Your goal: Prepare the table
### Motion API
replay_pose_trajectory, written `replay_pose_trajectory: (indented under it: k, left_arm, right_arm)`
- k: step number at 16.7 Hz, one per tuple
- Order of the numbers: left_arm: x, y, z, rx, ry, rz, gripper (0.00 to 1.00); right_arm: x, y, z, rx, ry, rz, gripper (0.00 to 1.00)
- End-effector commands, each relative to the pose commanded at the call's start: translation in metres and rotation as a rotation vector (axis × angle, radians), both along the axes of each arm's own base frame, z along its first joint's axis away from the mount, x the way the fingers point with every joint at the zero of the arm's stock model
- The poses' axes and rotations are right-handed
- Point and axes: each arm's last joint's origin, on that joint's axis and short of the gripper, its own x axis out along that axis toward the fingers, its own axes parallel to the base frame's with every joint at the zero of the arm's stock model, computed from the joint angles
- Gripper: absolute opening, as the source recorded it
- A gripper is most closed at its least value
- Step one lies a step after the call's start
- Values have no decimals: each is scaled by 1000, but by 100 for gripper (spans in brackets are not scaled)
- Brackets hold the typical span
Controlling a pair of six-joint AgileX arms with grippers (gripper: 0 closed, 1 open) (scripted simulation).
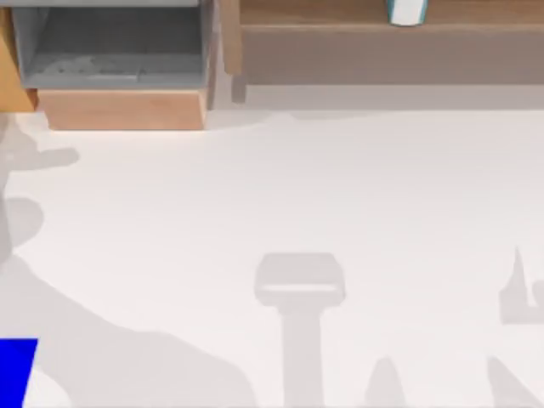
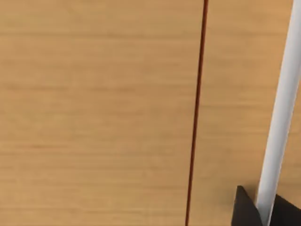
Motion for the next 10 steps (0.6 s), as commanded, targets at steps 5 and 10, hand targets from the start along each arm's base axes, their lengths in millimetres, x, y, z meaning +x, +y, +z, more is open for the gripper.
replay_pose_trajectory:
  k: [5, 10]
  left_arm:
    - [0, 0, 0, 0, 0, 0, 53]
    - [0, 0, 0, 0, 0, 0, 90]
  right_arm:
    - [0, 0, 0, 0, 0, 0, 100]
    - [0, 0, 0, 0, 0, 0, 100]
